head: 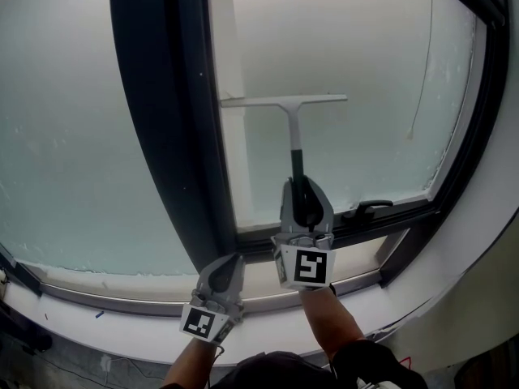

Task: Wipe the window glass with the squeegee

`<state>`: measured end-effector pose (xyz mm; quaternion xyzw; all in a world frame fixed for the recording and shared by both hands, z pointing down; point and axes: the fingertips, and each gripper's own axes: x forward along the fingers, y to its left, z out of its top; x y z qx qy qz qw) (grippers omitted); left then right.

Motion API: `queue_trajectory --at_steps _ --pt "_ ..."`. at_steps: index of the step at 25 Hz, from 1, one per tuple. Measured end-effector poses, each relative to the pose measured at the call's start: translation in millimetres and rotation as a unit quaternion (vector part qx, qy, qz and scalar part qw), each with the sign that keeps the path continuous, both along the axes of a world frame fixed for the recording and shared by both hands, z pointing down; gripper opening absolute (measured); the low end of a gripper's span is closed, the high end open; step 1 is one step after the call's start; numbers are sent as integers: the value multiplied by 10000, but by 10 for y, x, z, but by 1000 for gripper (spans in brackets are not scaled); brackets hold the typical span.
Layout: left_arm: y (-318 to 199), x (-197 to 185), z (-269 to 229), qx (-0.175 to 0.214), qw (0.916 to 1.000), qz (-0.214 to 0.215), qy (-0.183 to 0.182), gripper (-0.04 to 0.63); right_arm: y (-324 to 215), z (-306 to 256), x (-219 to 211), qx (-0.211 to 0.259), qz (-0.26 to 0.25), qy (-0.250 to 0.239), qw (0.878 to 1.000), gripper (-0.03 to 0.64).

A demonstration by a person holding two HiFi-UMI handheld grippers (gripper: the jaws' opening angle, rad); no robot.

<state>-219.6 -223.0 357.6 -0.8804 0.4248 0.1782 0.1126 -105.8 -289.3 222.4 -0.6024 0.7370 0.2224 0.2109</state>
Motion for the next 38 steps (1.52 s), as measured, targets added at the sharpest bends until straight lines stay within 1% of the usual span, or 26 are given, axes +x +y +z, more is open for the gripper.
queue_trajectory --at_steps 5,8,12,17,25,33,38 --pt "-16 1 74 -99 9999 -20 -58 -2 -26 178 31 -205 60 48 9998 95" --pt "-44 -22 62 -75 9999 -73 -106 -2 -12 203 32 -171 52 56 9998 95" --pt "-34 -78 51 -58 9999 -142 -30 -2 34 287 35 -173 36 40 9998 95" --pt "-18 -97 119 -169 9998 -135 -11 -2 55 373 19 -260 27 -17 9997 95" --pt "22 -91 205 -336 9993 -139 5 -2 71 510 27 -394 82 28 9992 95" --pt "47 -90 306 -503 9986 -163 -22 -2 121 628 32 -457 4 -62 9989 95" --pt "69 -96 376 -600 9980 -172 -29 -2 139 774 42 -579 2 -14 9983 95"
